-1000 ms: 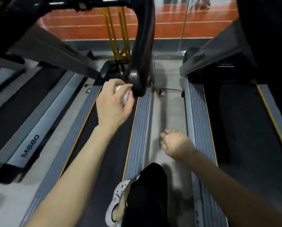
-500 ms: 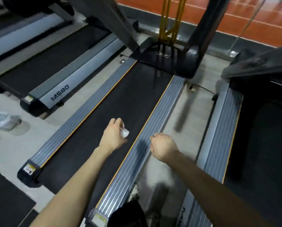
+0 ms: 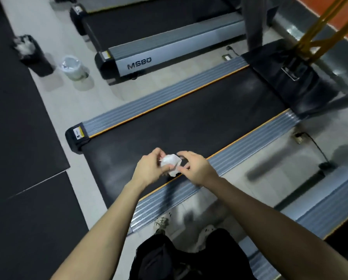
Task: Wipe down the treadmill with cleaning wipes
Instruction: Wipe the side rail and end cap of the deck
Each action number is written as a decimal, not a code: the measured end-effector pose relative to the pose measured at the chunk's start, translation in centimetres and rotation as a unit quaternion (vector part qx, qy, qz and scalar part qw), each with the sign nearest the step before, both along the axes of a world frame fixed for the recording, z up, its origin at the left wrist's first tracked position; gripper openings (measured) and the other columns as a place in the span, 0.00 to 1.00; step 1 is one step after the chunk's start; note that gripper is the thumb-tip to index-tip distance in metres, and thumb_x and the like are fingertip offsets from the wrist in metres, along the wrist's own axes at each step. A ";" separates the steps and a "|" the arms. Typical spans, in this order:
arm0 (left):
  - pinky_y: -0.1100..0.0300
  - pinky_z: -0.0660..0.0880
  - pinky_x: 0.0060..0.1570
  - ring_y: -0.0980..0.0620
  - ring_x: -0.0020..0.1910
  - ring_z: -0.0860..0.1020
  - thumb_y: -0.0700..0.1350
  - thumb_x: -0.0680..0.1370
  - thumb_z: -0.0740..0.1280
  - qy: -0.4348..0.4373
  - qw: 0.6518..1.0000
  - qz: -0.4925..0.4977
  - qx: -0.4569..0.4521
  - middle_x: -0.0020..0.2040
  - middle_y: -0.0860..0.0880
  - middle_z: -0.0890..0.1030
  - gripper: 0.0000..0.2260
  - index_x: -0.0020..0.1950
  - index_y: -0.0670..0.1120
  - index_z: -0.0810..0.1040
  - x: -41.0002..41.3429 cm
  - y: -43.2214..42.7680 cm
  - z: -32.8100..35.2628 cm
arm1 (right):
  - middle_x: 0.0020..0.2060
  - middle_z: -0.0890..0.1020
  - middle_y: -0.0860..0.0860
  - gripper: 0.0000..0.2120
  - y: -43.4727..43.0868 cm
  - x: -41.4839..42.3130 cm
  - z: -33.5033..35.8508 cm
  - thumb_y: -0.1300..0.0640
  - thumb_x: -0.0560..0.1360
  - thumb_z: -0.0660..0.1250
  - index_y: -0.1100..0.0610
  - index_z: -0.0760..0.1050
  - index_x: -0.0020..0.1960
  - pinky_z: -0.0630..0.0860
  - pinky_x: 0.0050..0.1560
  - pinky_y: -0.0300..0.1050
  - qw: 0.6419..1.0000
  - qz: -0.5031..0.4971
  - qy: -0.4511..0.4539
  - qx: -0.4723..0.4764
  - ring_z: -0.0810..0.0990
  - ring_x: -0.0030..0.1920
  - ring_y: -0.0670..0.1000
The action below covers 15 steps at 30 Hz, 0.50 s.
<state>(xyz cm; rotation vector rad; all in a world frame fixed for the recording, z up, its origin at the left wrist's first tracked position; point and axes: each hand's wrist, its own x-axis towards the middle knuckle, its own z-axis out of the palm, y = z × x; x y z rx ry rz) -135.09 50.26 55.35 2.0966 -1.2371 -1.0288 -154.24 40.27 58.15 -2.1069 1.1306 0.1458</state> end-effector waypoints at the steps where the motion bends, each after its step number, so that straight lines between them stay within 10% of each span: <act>1: 0.52 0.78 0.47 0.51 0.45 0.82 0.60 0.73 0.80 0.007 1.000 0.008 0.004 0.46 0.57 0.85 0.20 0.53 0.56 0.73 0.1 0.3 -0.3 | 0.59 0.83 0.45 0.22 -0.3 0.3 -0.2 0.51 0.78 0.73 0.48 0.77 0.72 0.81 0.57 0.48 0.999 0.004 -0.020 0.024 0.85 0.48 0.48; 6: 0.48 0.81 0.51 0.47 0.43 0.82 0.45 0.76 0.80 0.048 0.997 0.064 0.007 0.44 0.53 0.85 0.16 0.54 0.55 0.75 -2.1 2.4 -1.7 | 0.30 0.77 0.40 0.02 -1.3 0.0 -1.6 0.53 0.77 0.74 0.48 0.81 0.47 0.69 0.40 0.45 0.997 0.067 -0.028 0.033 0.74 0.34 0.43; 15: 0.63 0.76 0.43 0.57 0.43 0.81 0.49 0.77 0.77 0.112 0.924 0.363 -0.045 0.45 0.56 0.83 0.12 0.57 0.59 0.78 -12.6 5.4 -9.0 | 0.35 0.82 0.44 0.02 -3.3 -3.6 -7.9 0.51 0.77 0.74 0.47 0.82 0.47 0.70 0.39 0.36 0.987 0.139 -0.017 0.074 0.78 0.39 0.43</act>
